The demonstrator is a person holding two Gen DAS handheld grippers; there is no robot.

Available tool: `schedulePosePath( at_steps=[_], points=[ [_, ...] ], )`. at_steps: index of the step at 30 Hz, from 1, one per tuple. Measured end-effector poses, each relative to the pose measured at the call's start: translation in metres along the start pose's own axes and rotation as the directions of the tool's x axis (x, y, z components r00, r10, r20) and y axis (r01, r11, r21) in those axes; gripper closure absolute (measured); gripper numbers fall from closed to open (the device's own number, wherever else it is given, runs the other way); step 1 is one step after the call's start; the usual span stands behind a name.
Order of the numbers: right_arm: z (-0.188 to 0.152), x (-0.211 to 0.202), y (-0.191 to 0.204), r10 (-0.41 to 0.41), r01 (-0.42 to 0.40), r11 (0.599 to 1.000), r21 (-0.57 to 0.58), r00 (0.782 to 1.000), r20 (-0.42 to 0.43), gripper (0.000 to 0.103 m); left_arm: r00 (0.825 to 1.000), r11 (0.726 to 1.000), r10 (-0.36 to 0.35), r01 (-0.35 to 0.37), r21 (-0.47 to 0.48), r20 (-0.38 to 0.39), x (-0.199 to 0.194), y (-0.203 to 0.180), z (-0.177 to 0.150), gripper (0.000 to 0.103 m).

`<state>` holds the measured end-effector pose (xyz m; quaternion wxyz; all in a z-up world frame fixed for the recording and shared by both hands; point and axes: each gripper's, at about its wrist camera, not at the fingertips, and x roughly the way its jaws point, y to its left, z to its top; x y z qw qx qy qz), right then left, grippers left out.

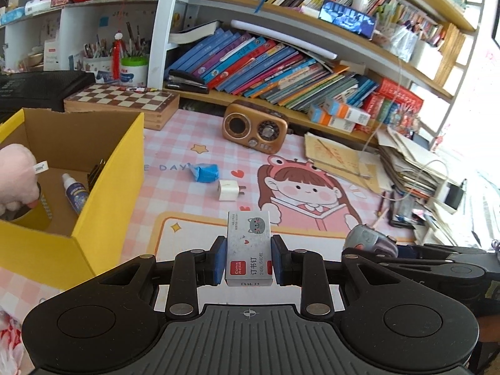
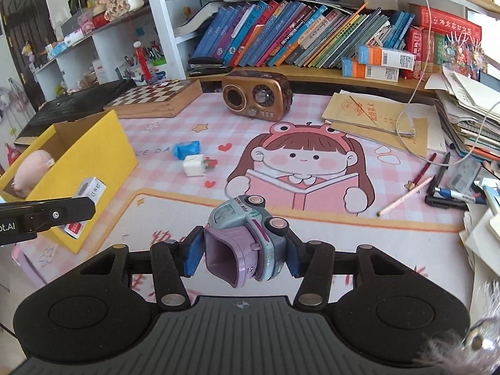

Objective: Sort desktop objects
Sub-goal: 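Carry the white box and grey-purple toy in both tools to the yellow box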

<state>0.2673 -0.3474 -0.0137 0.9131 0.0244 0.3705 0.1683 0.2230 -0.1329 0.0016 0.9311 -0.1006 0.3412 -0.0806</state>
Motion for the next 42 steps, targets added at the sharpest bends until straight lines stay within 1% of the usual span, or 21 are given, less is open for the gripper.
schedulePosePath(
  at_steps=[9, 20, 32, 36, 42],
  points=[
    [-0.025, -0.023, 0.046, -0.027, 0.028, 1.0, 0.014, 1.0, -0.008, 0.054, 0.998, 0.998, -0.068, 0.068, 0.016, -0.01, -0.032, 0.024, -0.019, 0.075],
    [-0.058, -0.047, 0.108, -0.029, 0.029, 0.999, 0.018, 1.0, -0.006, 0.054, 0.996, 0.996, -0.084, 0.084, 0.03, -0.017, -0.077, 0.062, -0.041, 0.075],
    [-0.09, -0.061, 0.167, -0.013, 0.013, 1.0, 0.019, 1.0, -0.007, 0.054, 0.997, 0.997, -0.073, 0.074, 0.022, -0.031, -0.116, 0.105, -0.069, 0.075],
    [-0.095, -0.061, 0.184, 0.002, -0.002, 1.0, 0.012, 1.0, -0.011, 0.054, 0.998, 0.998, -0.061, 0.061, 0.012, -0.026, -0.128, 0.119, -0.076, 0.075],
    [-0.099, -0.062, 0.211, 0.031, -0.032, 0.999, -0.03, 0.999, -0.015, 0.054, 0.999, 0.999, -0.033, 0.033, -0.024, -0.014, -0.146, 0.141, -0.086, 0.075]
  ],
)
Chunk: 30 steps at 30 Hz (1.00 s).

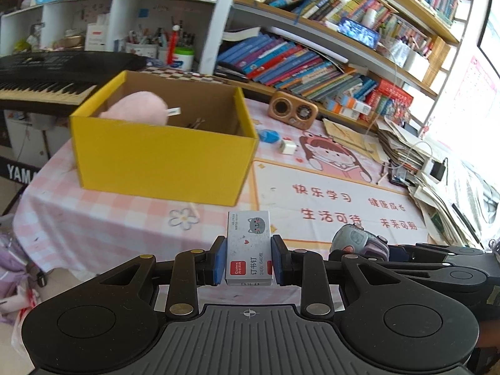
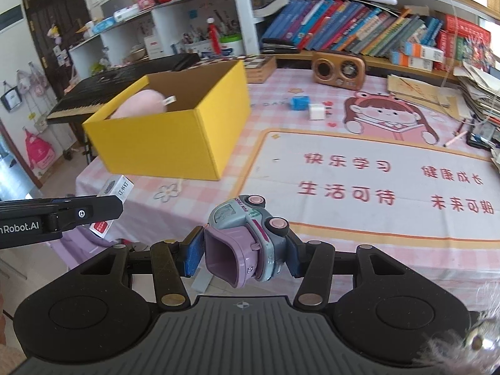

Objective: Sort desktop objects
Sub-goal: 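Carry the white box and grey-purple toy in both tools to the yellow box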

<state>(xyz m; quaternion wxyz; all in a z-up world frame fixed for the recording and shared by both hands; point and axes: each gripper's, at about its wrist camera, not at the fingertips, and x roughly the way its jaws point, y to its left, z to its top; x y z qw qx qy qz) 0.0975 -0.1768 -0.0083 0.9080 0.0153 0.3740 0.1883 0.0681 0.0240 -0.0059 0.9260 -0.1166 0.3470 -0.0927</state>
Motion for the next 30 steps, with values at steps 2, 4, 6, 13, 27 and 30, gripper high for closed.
schedulePosePath(
  at_steps=[2, 4, 6, 13, 27, 30],
  points=[
    [0.0, 0.001, 0.008, 0.008, -0.008, 1.0, -0.014, 1.0, -0.004, 0.054, 1.0, 1.0, 0.008, -0.008, -0.017, 0.004, -0.005, 0.007, -0.002, 0.075],
    [0.0, 0.002, 0.016, 0.017, -0.017, 0.999, -0.029, 1.0, -0.009, 0.054, 1.0, 0.999, 0.016, -0.015, -0.03, 0.009, -0.01, 0.012, -0.004, 0.075],
    [0.0, 0.003, 0.023, 0.026, -0.026, 0.999, -0.044, 1.0, -0.011, 0.054, 1.0, 0.999, 0.023, -0.022, -0.039, 0.014, -0.014, 0.018, -0.005, 0.075],
    [0.002, 0.005, 0.039, 0.046, -0.047, 0.996, -0.074, 0.999, -0.013, 0.054, 0.999, 0.997, 0.044, -0.043, -0.058, 0.023, -0.023, 0.029, -0.008, 0.075],
    [0.009, 0.01, 0.049, 0.067, -0.069, 0.991, -0.117, 0.997, -0.023, 0.054, 0.998, 0.995, 0.053, -0.05, -0.081, 0.035, -0.023, 0.036, -0.005, 0.075],
    [0.011, 0.012, 0.048, 0.069, -0.072, 0.991, -0.117, 0.997, -0.025, 0.054, 0.998, 0.995, 0.053, -0.05, -0.083, 0.029, -0.019, 0.036, -0.003, 0.075]
  ],
)
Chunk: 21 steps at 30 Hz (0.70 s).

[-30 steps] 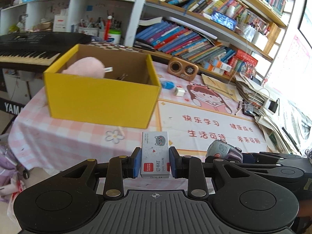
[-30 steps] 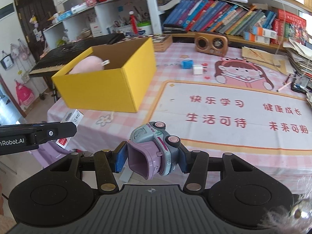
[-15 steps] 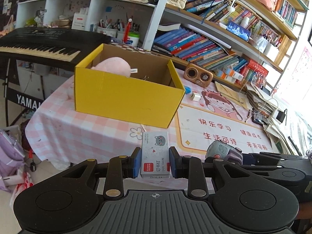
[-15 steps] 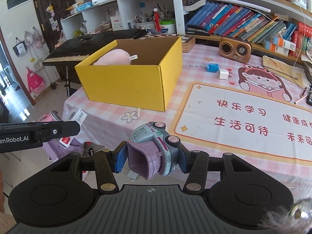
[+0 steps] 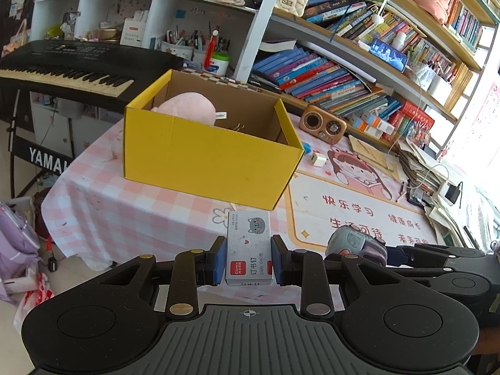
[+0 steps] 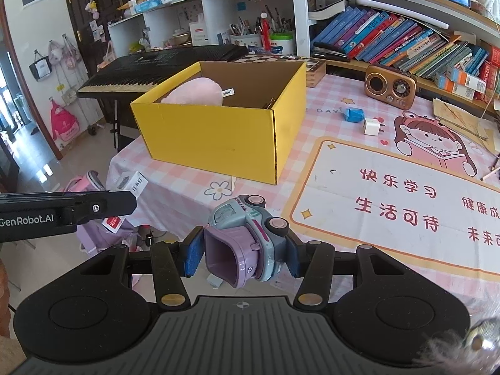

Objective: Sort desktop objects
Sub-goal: 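Carry the white box and grey-purple toy in both tools to the yellow box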

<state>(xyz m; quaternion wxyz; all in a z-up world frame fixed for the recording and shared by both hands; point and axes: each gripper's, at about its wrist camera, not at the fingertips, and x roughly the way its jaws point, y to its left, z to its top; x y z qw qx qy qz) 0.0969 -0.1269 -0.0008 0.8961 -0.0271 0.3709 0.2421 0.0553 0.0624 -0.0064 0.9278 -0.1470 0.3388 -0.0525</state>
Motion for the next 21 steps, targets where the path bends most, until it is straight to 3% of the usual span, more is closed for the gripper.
schedulePosePath(
  at_steps=[9, 21],
  points=[
    [0.032, 0.013, -0.014, 0.019, -0.018, 1.0, -0.008, 0.999, 0.044, 0.054, 0.998, 0.999, 0.029, -0.03, 0.022, 0.047, 0.013, -0.002, 0.027, 0.075],
    [0.129, 0.038, -0.04, 0.073, -0.063, 0.996, -0.06, 0.982, 0.174, 0.054, 0.982, 0.994, 0.089, -0.099, 0.052, 0.165, 0.053, -0.01, 0.099, 0.075]
  ],
)
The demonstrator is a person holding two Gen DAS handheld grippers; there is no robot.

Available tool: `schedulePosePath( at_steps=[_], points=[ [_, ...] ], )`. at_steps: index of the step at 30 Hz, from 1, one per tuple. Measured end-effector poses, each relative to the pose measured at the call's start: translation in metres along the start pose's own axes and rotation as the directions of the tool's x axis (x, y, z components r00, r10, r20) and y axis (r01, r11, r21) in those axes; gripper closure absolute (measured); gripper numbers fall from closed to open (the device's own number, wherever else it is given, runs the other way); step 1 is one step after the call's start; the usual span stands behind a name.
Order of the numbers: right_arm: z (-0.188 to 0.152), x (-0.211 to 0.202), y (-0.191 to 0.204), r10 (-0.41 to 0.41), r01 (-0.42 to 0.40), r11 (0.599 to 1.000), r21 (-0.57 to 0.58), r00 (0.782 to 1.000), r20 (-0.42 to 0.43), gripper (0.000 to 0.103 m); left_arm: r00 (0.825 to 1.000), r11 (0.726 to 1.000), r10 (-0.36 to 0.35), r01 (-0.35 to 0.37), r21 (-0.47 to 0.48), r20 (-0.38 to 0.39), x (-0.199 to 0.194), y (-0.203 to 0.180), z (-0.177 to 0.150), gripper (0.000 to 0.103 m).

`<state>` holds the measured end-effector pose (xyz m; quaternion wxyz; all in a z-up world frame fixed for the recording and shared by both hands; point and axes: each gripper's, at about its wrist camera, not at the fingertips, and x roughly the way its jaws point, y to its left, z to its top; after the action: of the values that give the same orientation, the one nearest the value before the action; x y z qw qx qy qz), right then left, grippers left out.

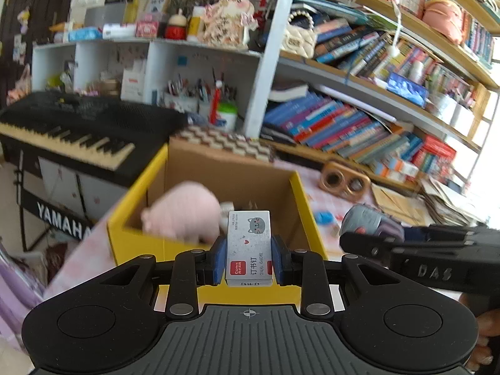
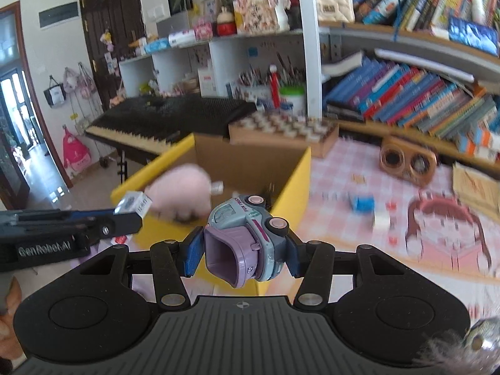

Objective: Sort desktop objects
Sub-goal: 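Carry the white box and grey-purple toy in both tools to the yellow box, then lower the white box and toy into the yellow box and open both tools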

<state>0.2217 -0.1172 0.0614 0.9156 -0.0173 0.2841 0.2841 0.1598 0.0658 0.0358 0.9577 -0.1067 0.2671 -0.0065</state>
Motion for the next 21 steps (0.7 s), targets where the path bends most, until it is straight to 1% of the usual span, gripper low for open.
schedulePosePath(
  at_steps=[4, 8, 13, 18, 21],
  points=[
    [0.036, 0.02, -0.011, 0.007, -0.006, 1.0, -0.017, 0.998, 0.058, 0.054, 0.999, 0.999, 0.032, -0.032, -0.003, 0.023, 0.024, -0.003, 0.018, 0.075],
    [0.063, 0.047, -0.018, 0.031, -0.029, 0.999, -0.034, 0.997, 0.072, 0.054, 0.999, 0.998, 0.052, -0.052, 0.026, -0.003, 0.057, -0.011, 0.024, 0.075],
    [0.079, 0.083, -0.019, 0.07, -0.068, 0.996, -0.064, 0.997, 0.036, 0.054, 0.993, 0.996, 0.075, -0.071, 0.054, -0.087, 0.096, -0.017, 0.017, 0.075],
    [0.081, 0.12, -0.014, 0.097, -0.1, 0.988, -0.122, 0.995, -0.027, 0.054, 0.978, 0.995, 0.085, -0.075, 0.063, -0.188, 0.125, -0.018, 0.006, 0.075],
    [0.078, 0.143, -0.012, 0.107, -0.117, 0.982, -0.148, 0.991, -0.078, 0.054, 0.968, 0.994, 0.096, -0.08, 0.079, -0.231, 0.135, -0.02, 0.002, 0.075]
  ],
)
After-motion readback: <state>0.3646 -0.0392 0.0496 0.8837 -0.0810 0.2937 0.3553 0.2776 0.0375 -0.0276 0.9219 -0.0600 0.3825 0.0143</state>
